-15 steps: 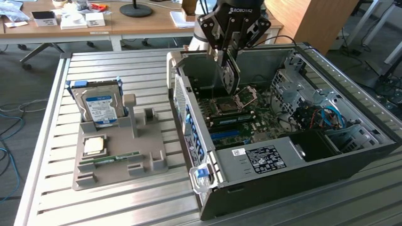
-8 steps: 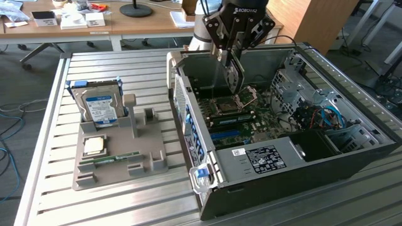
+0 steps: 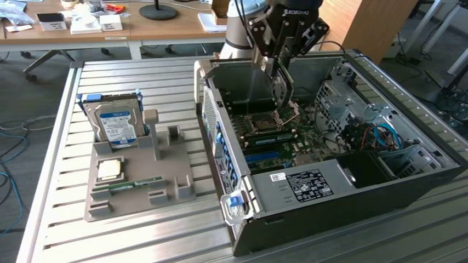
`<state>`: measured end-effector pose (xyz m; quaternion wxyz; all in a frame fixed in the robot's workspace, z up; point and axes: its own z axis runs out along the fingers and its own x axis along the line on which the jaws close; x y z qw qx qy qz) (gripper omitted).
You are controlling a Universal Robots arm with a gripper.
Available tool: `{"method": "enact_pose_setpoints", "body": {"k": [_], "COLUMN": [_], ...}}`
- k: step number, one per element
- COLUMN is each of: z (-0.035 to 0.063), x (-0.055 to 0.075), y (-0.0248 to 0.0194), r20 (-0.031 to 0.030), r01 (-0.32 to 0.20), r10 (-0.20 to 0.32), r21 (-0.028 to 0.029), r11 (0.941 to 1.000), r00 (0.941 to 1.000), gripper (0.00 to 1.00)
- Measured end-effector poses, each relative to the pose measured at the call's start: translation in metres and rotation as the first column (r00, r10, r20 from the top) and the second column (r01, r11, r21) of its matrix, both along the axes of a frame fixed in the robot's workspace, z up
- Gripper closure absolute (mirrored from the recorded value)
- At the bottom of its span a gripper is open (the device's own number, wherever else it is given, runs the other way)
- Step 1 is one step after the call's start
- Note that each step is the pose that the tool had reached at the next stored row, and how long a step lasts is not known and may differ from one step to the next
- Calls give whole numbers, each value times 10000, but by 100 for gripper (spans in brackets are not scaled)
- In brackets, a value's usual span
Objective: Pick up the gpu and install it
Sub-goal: 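Pick up the gpu and move the gpu toward the slot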
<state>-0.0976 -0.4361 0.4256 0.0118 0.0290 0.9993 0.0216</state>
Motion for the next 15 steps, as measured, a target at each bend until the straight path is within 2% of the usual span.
{"method": "enact_pose_setpoints", "body": {"k": [15], "z": [-7], "x": [326], "y": [4], "r20": [0], "r01": [0], "r10": [0], "r21": [-1], "r11": [10000], "r00": [10000], "gripper": [73]}}
